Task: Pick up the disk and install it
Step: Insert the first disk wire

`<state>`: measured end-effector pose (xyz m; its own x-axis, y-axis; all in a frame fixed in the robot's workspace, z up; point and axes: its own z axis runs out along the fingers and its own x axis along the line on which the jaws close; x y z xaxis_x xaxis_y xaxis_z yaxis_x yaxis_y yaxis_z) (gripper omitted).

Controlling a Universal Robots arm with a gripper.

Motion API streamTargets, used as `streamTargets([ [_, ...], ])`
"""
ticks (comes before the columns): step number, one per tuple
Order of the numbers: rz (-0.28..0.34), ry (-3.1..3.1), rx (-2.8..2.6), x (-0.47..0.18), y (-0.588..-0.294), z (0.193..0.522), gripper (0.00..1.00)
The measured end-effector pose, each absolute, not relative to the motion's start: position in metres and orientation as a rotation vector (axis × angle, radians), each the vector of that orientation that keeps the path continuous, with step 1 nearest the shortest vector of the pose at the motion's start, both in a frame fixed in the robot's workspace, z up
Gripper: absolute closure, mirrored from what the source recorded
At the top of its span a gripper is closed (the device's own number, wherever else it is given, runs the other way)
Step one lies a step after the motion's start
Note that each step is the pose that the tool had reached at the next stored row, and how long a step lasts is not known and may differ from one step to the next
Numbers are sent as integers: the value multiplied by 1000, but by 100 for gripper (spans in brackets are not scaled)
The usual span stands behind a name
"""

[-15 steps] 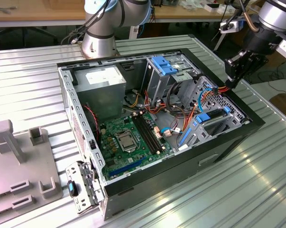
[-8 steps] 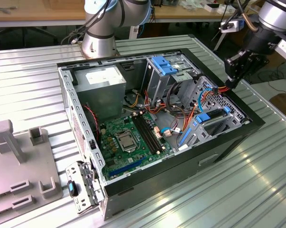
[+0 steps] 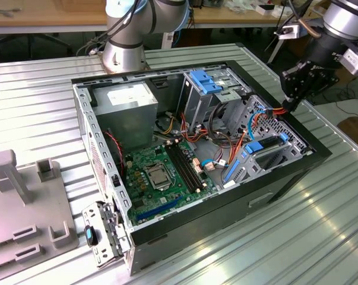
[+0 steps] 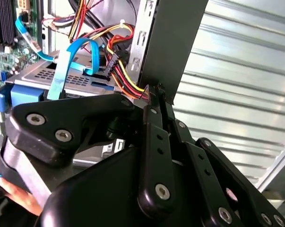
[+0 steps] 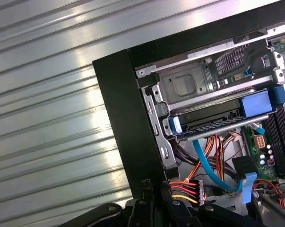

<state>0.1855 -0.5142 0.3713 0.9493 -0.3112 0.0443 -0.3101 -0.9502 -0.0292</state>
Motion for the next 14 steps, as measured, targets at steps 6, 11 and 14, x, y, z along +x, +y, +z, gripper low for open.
streamTargets([
  [6,-77,645,-3054,186,-514,371,83],
  [11,-79,826,-3013,186,-514,371,83],
  [14,-79,905,-2992,186,-514,371,83],
])
